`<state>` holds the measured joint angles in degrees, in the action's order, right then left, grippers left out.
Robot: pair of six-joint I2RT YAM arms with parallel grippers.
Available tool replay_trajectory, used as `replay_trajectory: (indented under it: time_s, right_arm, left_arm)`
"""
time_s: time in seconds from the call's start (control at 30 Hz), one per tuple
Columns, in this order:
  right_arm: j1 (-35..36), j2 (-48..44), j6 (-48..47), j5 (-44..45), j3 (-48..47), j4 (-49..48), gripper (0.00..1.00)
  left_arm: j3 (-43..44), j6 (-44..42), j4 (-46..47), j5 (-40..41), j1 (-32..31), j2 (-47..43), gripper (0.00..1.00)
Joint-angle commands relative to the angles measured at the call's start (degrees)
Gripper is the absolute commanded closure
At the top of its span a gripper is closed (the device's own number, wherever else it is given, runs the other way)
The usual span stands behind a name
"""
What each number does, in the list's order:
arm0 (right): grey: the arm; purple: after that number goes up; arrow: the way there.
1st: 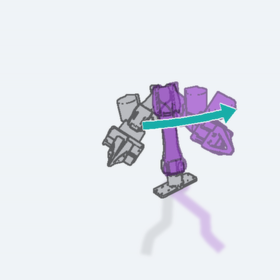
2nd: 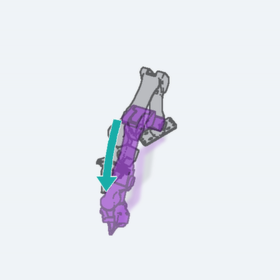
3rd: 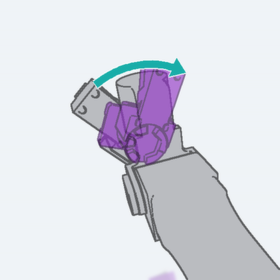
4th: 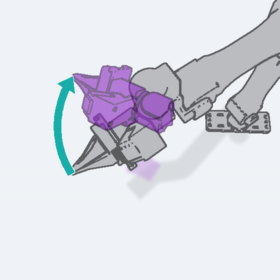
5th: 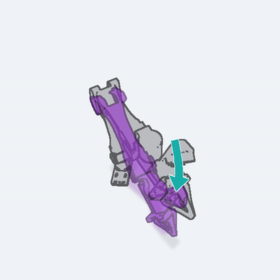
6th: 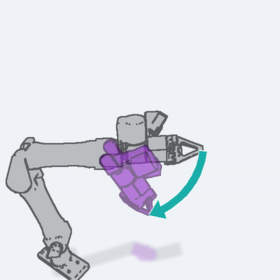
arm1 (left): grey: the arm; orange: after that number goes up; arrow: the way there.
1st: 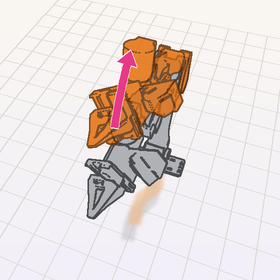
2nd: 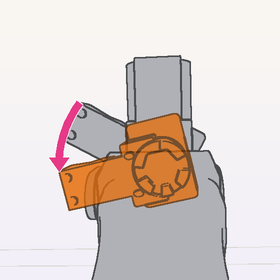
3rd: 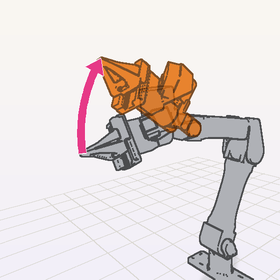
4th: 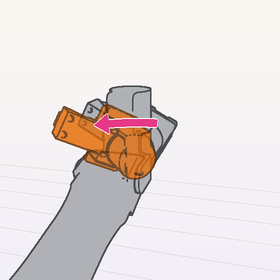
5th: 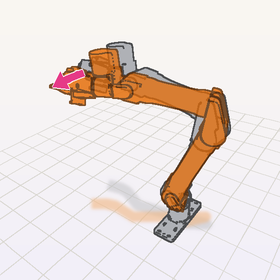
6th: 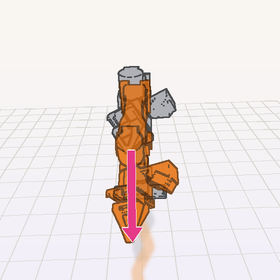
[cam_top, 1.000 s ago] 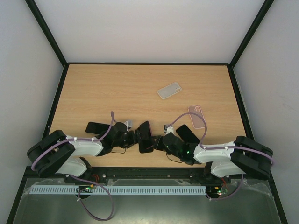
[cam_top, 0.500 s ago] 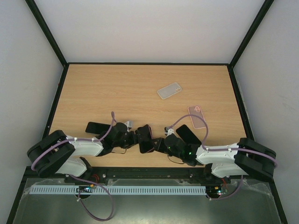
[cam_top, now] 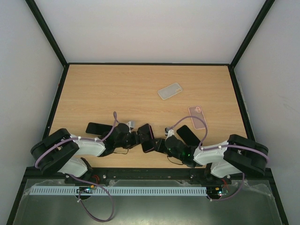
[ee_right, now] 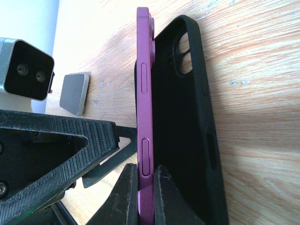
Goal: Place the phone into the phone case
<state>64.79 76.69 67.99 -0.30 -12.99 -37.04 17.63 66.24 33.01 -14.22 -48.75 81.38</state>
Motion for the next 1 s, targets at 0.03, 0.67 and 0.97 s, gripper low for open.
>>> replay_trajectory:
  time_s: [0.03, 0.67, 0.97]
  right_arm:
    - [-0.02, 3.91, -0.36, -2.68, 1.82, -1.14, 0.98]
    - [0.02, -5.75, -5.0, 5.95, -0.55, 14.45, 0.78]
    - [-0.13, -9.79, -9.39, 13.05, -3.19, 20.69, 0.77]
  left_arm:
    - [0.1, -0.33, -2.71, 0.04, -0.99, 1.48, 0.27]
    - [2.3, -5.04, -17.48, 9.86, -0.48, -6.47, 0.42]
    - [3.66, -6.41, -15.96, 8.68, 1.39, -3.61, 0.49]
